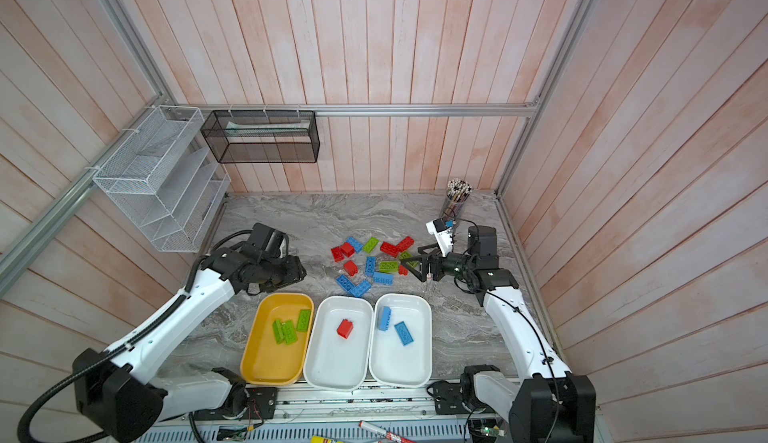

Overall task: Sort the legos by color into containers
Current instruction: 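Return the left gripper to the pile and lower over a red brick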

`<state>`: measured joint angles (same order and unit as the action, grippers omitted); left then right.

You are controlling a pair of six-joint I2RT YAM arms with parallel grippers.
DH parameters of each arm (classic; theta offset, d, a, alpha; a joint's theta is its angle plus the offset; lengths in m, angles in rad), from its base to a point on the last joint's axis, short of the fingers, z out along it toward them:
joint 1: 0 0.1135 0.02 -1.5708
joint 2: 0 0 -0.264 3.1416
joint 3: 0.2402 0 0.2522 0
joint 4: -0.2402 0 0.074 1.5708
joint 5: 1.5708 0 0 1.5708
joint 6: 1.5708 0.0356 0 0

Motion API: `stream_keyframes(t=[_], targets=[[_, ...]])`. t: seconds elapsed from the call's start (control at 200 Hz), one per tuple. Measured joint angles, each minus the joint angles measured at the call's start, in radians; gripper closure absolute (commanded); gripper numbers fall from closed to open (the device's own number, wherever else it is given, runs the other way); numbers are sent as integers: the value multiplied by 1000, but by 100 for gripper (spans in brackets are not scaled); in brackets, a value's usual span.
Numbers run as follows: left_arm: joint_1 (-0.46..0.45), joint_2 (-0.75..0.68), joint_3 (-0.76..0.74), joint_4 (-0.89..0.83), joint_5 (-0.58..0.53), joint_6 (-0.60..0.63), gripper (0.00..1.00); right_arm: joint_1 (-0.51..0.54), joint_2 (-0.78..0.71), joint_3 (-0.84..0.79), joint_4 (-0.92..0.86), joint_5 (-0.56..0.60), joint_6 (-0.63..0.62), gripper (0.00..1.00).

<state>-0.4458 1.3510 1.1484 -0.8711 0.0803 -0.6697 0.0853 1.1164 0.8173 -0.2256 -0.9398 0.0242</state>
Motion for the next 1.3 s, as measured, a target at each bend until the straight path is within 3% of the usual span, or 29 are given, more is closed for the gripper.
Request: stream_keyframes(t=[0.25,0.545,0.93,1.3], targets=[[-10,300,48,195,56,23,36,-4,-1,-2,5,18,6,2],[-25,525,188,329,69,38,36,-24,-10,-19,16,26,6,2],[-35,678,292,348,15,74,45,-56,-35,-34,15,26,5,2],[-31,729,325,349,-35,94,46,-63,-36,-34,11,26,2,2]])
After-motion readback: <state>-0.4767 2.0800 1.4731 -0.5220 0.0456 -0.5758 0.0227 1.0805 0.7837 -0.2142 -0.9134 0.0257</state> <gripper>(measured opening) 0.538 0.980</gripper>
